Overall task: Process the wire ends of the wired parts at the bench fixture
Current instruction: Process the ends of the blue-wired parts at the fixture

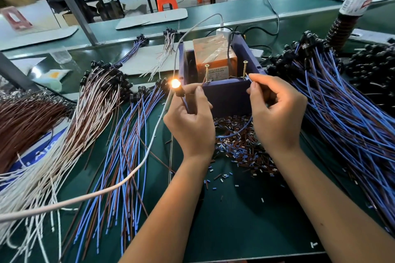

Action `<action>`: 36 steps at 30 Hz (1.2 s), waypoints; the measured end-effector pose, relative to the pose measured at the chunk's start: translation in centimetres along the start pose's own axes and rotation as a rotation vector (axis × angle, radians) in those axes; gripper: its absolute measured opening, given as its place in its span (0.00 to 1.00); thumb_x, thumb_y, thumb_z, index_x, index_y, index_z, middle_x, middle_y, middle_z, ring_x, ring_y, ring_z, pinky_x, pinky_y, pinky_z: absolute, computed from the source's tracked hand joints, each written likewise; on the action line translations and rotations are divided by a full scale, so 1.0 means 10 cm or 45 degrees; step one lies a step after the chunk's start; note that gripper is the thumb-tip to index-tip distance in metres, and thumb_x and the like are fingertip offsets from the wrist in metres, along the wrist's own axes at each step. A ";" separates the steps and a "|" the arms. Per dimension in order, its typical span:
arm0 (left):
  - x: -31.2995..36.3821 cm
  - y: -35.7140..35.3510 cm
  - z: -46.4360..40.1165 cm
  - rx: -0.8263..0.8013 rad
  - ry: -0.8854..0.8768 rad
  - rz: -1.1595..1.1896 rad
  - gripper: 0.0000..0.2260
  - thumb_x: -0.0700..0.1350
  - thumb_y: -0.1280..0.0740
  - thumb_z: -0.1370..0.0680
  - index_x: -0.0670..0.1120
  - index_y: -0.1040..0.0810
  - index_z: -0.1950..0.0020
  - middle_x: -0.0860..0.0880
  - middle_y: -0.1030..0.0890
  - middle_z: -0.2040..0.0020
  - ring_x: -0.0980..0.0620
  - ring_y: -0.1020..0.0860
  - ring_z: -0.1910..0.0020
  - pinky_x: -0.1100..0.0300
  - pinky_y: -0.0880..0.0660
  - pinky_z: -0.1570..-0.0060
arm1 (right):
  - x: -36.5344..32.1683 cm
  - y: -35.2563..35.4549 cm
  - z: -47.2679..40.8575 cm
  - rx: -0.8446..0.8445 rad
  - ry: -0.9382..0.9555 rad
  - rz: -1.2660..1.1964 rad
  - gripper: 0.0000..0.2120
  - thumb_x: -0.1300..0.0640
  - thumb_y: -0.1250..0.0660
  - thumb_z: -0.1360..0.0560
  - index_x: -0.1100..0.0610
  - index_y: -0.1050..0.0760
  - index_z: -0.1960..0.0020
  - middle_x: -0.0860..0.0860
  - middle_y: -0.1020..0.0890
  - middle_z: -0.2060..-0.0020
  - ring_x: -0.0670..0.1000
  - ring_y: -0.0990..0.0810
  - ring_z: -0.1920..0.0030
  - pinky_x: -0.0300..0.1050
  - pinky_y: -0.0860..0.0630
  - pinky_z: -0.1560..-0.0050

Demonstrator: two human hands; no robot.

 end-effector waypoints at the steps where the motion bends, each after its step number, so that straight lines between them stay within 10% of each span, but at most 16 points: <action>1: 0.01 0.01 0.00 0.012 0.002 0.006 0.05 0.36 0.32 0.19 0.40 0.18 0.53 0.51 0.21 0.71 0.58 0.22 0.71 0.73 0.29 0.64 | 0.02 0.01 0.00 0.012 -0.023 -0.013 0.10 0.61 0.33 0.19 0.59 0.15 0.43 0.50 0.14 0.56 0.49 0.15 0.57 0.52 0.18 0.55; 7: 0.20 -0.01 0.05 -0.011 -0.140 0.049 0.04 0.38 0.33 0.19 0.42 0.19 0.52 0.42 0.22 0.70 0.42 0.24 0.72 0.47 0.27 0.71 | 0.08 0.16 0.03 0.097 -0.084 -0.052 0.08 0.59 0.32 0.20 0.55 0.16 0.44 0.49 0.15 0.60 0.49 0.16 0.61 0.51 0.20 0.62; 12: 0.46 -0.39 0.11 -0.166 -0.078 0.126 0.05 0.40 0.32 0.19 0.45 0.19 0.55 0.45 0.22 0.69 0.43 0.23 0.71 0.47 0.26 0.72 | -0.02 0.52 -0.05 0.199 -0.044 0.066 0.12 0.60 0.31 0.20 0.58 0.18 0.37 0.52 0.18 0.50 0.48 0.19 0.59 0.52 0.19 0.55; 20: 0.94 -1.57 0.33 -0.628 0.267 0.296 0.13 0.43 0.33 0.19 0.44 0.24 0.63 0.51 0.26 0.69 0.48 0.27 0.67 0.46 0.23 0.58 | -0.44 1.03 -0.27 -0.112 0.362 0.665 0.26 0.44 0.49 0.13 0.56 0.31 0.22 0.54 0.27 0.26 0.57 0.33 0.23 0.63 0.43 0.22; 26: 1.13 -2.23 0.48 -0.898 0.942 0.771 0.07 0.42 0.36 0.18 0.39 0.22 0.50 0.49 0.28 0.64 0.55 0.36 0.72 0.61 0.37 0.71 | -0.23 1.33 -0.43 -0.205 0.180 0.702 0.28 0.38 0.48 0.15 0.55 0.22 0.31 0.53 0.21 0.37 0.58 0.28 0.33 0.55 0.34 0.32; 32: 1.30 -2.53 0.47 -0.921 1.095 1.180 0.12 0.36 0.43 0.15 0.36 0.21 0.50 0.47 0.26 0.65 0.57 0.36 0.70 0.67 0.40 0.74 | -0.15 1.63 -0.48 -0.212 0.040 0.913 0.16 0.44 0.36 0.18 0.52 0.15 0.54 0.50 0.23 0.34 0.57 0.33 0.29 0.63 0.40 0.28; 36: 1.22 -2.65 0.40 -0.800 1.266 1.311 0.12 0.41 0.41 0.13 0.36 0.24 0.35 0.43 0.25 0.57 0.53 0.28 0.63 0.64 0.28 0.67 | -0.29 2.11 -0.64 -0.066 0.076 0.729 0.18 0.42 0.37 0.19 0.53 0.16 0.54 0.47 0.15 0.64 0.49 0.18 0.60 0.49 0.24 0.50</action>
Point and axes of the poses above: each hand's wrist, its own z-axis away from the middle knuckle, its own y-axis out of the back of the hand, x = y × z, the point moved 9 cm from there along -z, towards the middle knuckle
